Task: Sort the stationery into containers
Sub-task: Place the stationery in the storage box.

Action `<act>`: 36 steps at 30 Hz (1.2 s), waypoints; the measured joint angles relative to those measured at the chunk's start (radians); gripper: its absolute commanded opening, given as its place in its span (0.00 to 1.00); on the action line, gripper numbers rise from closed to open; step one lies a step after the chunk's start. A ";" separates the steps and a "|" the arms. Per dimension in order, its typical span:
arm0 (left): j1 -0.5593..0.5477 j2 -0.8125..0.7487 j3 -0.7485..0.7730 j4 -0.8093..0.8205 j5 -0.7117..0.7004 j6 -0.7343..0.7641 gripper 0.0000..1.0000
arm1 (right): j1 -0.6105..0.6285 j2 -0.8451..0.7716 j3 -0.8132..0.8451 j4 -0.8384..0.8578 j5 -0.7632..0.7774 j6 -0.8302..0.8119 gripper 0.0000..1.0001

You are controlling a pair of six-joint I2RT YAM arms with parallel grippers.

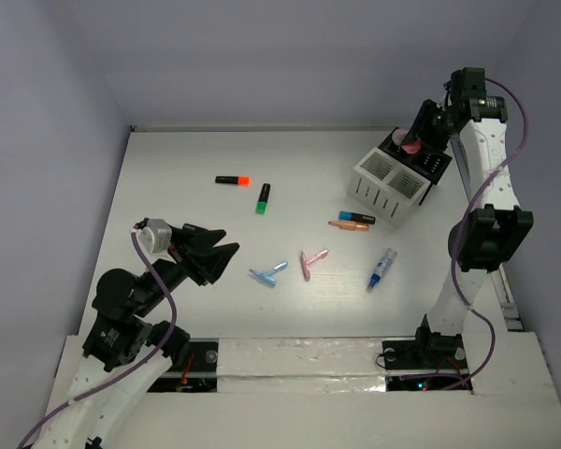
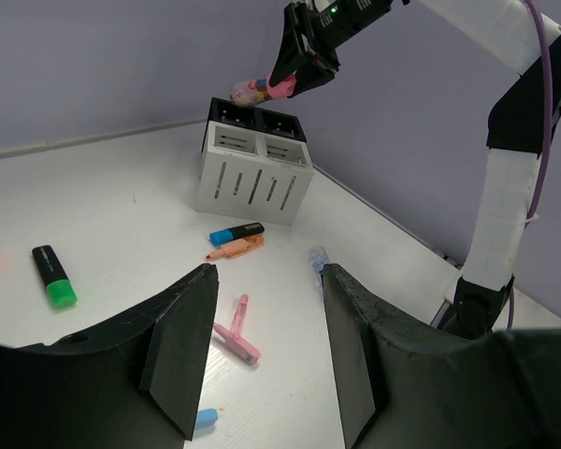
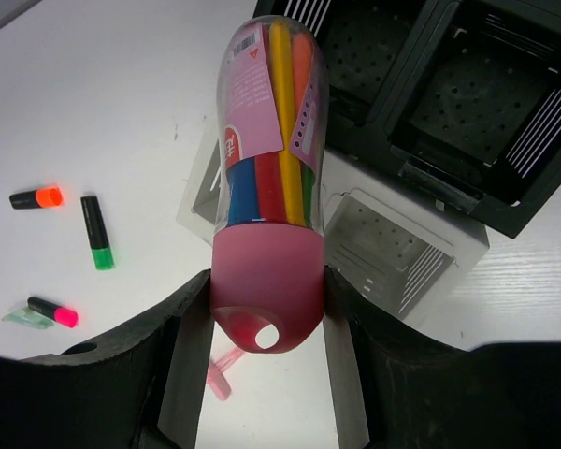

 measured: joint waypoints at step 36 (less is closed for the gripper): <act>0.012 0.053 0.000 -0.001 0.001 0.000 0.46 | -0.046 0.171 0.101 -0.019 -0.055 -0.045 0.31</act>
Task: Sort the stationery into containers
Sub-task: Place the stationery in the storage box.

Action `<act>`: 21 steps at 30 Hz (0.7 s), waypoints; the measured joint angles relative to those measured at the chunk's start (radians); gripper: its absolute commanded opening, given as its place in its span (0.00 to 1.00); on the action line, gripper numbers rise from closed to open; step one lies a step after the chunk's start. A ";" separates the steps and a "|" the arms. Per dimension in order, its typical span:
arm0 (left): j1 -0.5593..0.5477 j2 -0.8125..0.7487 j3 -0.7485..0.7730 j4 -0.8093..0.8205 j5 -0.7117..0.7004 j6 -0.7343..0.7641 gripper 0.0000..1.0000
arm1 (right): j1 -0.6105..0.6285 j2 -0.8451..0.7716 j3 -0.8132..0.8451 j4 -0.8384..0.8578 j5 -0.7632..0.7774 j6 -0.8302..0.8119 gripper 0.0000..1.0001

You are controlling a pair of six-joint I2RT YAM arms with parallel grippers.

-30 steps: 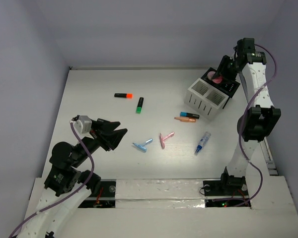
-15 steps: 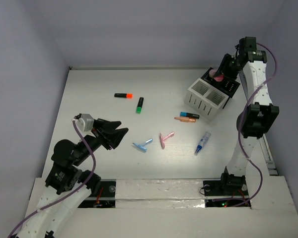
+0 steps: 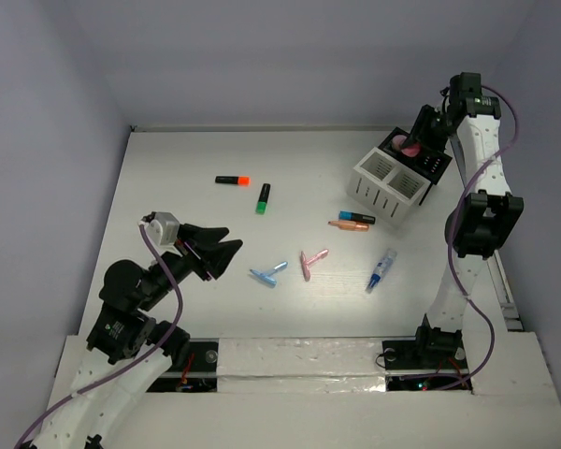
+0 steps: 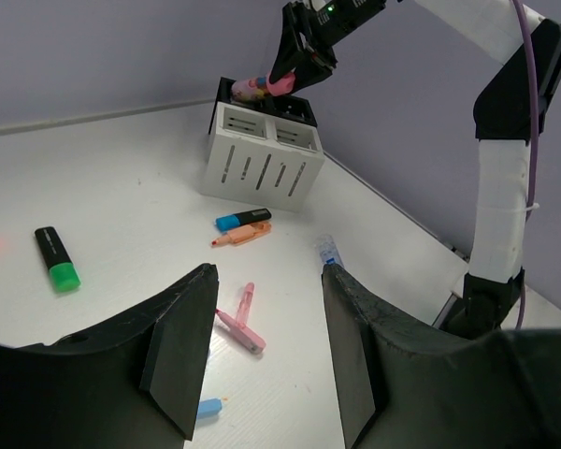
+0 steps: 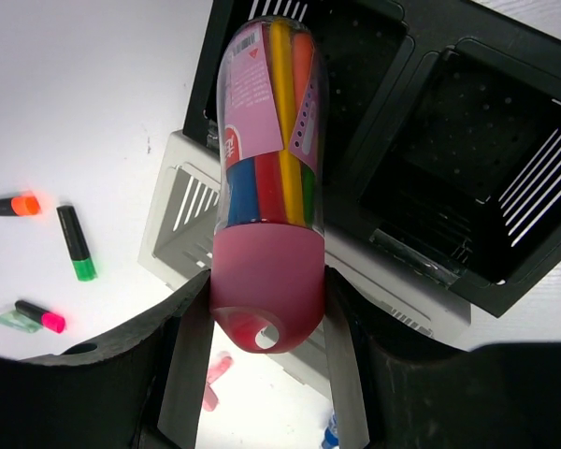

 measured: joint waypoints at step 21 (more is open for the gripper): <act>0.022 0.033 0.000 0.000 0.004 0.000 0.46 | -0.011 -0.001 -0.019 0.149 -0.014 0.055 0.60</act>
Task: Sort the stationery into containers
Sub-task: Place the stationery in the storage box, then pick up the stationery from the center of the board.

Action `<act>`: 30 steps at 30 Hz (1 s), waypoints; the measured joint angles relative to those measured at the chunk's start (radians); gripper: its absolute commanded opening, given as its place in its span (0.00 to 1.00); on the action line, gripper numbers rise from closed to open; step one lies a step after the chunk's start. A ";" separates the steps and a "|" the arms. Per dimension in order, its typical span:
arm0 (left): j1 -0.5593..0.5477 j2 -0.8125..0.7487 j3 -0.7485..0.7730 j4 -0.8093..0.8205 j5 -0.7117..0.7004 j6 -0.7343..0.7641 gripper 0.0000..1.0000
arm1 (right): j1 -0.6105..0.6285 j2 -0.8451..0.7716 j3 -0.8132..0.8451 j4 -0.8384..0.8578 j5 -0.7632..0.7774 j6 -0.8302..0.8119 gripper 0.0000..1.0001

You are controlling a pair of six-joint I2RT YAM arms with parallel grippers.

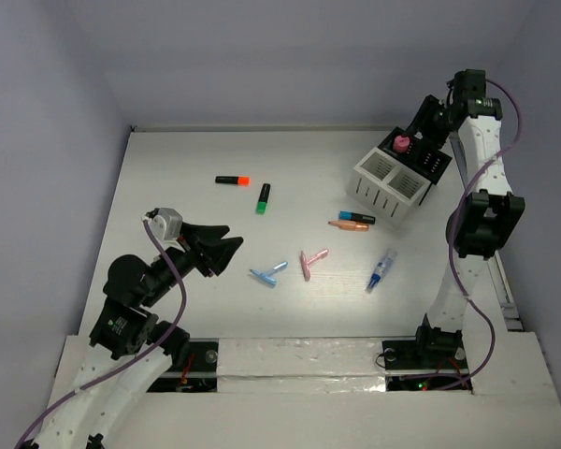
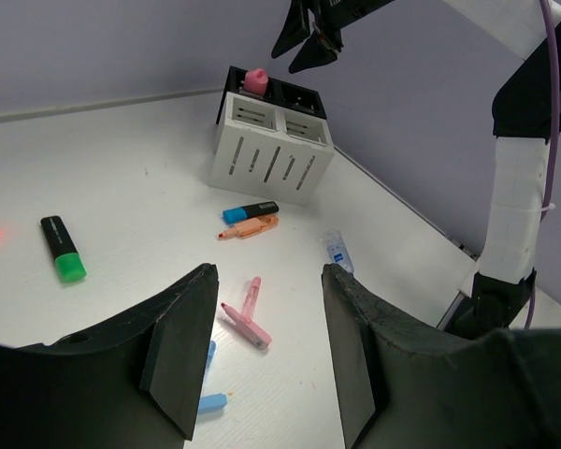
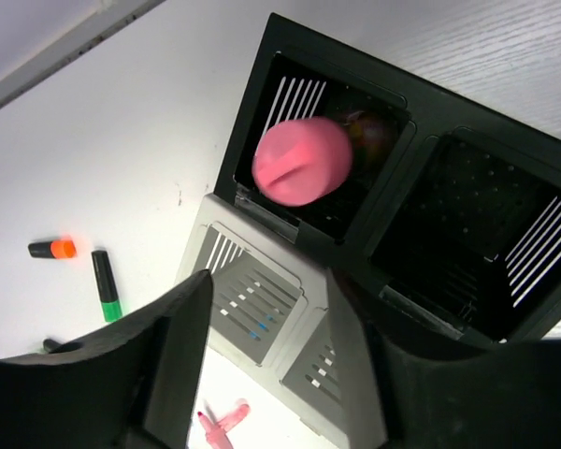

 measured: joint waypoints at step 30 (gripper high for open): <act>0.013 0.014 0.000 0.001 0.014 0.000 0.45 | 0.204 -1.175 -1.555 0.387 0.150 0.097 0.81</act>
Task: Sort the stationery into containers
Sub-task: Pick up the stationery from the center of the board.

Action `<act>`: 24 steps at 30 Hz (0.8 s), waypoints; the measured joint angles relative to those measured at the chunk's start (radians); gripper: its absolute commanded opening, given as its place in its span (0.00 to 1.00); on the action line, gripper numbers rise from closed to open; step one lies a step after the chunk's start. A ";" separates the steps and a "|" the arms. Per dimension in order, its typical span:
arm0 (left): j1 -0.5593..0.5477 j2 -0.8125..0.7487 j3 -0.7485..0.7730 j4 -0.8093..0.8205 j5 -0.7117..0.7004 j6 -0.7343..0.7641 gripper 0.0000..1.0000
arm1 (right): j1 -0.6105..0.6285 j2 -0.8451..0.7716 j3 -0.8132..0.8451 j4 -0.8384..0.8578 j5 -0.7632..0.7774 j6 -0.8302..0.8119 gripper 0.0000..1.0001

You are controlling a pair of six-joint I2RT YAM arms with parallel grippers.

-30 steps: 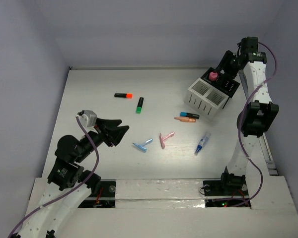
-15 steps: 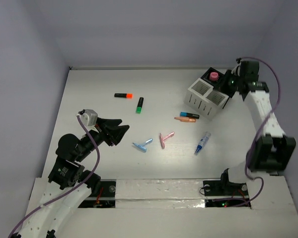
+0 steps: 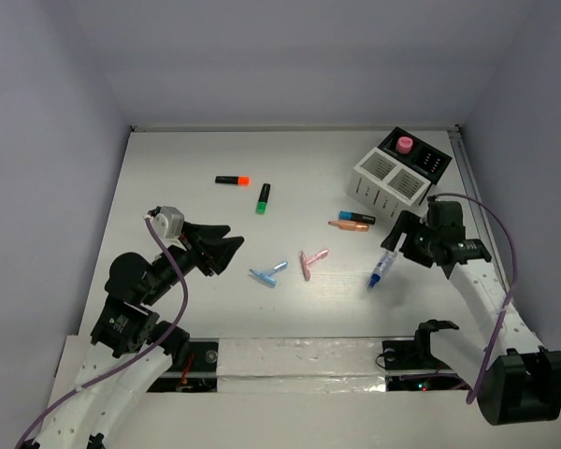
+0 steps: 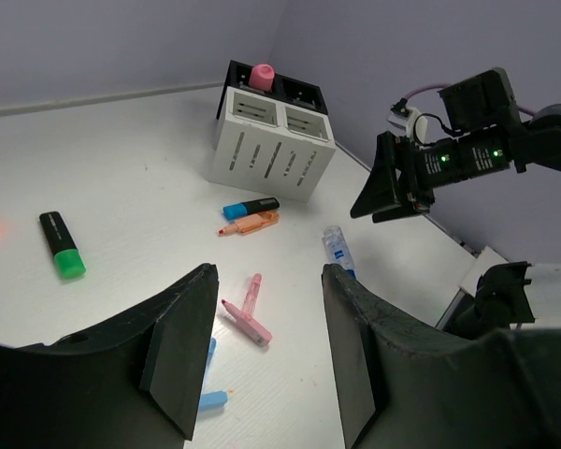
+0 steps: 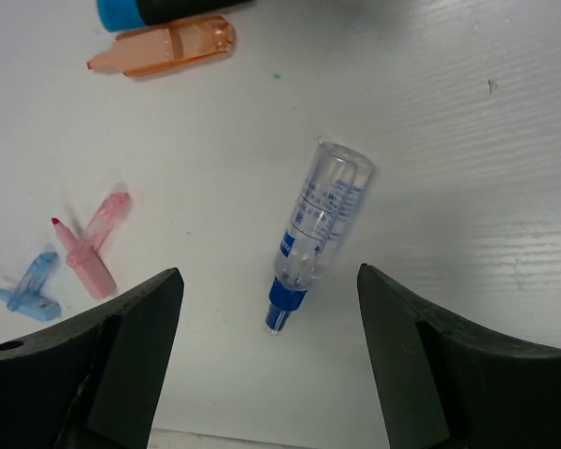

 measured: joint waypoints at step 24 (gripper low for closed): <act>0.000 0.033 0.000 0.002 -0.002 -0.022 0.49 | 0.140 0.389 -0.070 0.207 -0.050 0.057 0.22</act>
